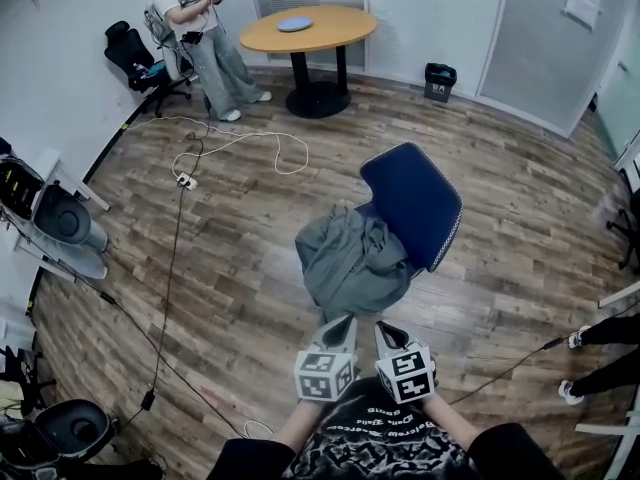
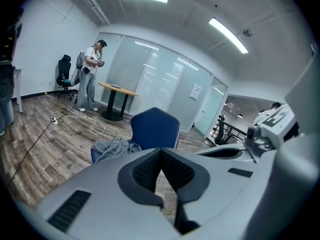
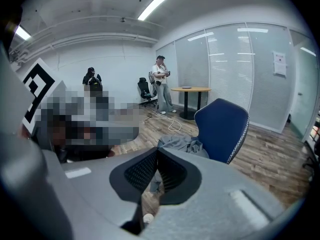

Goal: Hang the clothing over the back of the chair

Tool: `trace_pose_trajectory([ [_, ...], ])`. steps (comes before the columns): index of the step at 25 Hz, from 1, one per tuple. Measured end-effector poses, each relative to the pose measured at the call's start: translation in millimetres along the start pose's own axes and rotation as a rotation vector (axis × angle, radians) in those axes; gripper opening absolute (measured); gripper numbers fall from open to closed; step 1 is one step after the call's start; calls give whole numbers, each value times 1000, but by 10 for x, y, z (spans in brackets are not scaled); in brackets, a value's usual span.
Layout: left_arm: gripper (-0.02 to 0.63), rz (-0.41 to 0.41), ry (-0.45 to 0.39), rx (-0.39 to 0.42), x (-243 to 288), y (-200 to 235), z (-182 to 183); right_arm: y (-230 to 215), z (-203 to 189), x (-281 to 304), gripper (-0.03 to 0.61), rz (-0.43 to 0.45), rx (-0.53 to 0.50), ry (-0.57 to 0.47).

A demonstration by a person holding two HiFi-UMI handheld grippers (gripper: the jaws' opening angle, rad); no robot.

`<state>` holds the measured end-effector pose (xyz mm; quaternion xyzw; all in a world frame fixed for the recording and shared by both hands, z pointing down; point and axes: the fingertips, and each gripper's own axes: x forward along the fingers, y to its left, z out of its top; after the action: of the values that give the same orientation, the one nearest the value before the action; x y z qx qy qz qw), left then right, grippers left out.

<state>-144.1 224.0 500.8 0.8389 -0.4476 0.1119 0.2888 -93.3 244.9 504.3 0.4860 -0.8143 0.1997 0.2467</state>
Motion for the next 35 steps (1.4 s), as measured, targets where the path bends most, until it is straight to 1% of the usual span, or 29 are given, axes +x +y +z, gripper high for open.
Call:
trace_pose_trajectory([
  [3, 9, 13, -12, -6, -14, 79, 64, -18, 74, 40, 5, 6, 22, -8],
  [8, 9, 21, -13, -28, 33, 168, 81, -5, 94, 125, 5, 30, 19, 2],
  [10, 9, 34, -32, -30, 36, 186, 135, -38, 120, 145, 5, 36, 23, 4],
  [12, 9, 57, -31, -33, 58, 226, 141, -92, 129, 182, 5, 37, 32, 5],
  [15, 9, 76, -22, -38, 143, 284, 155, -191, 152, 279, 5, 34, 32, 12],
  [20, 9, 102, -1, -38, 335, 356, 236, -331, 299, 465, 5, 55, -10, 19],
  [26, 9, 51, 40, -38, 684, 332, 353, -632, 436, 702, 5, 71, 8, 30],
  [30, 9, 62, 71, -45, 911, 419, 454, -823, 586, 865, 5, 70, 11, 34],
  [35, 9, 77, 108, -53, 1216, 462, 527, -1100, 669, 1047, 5, 89, 25, 48],
])
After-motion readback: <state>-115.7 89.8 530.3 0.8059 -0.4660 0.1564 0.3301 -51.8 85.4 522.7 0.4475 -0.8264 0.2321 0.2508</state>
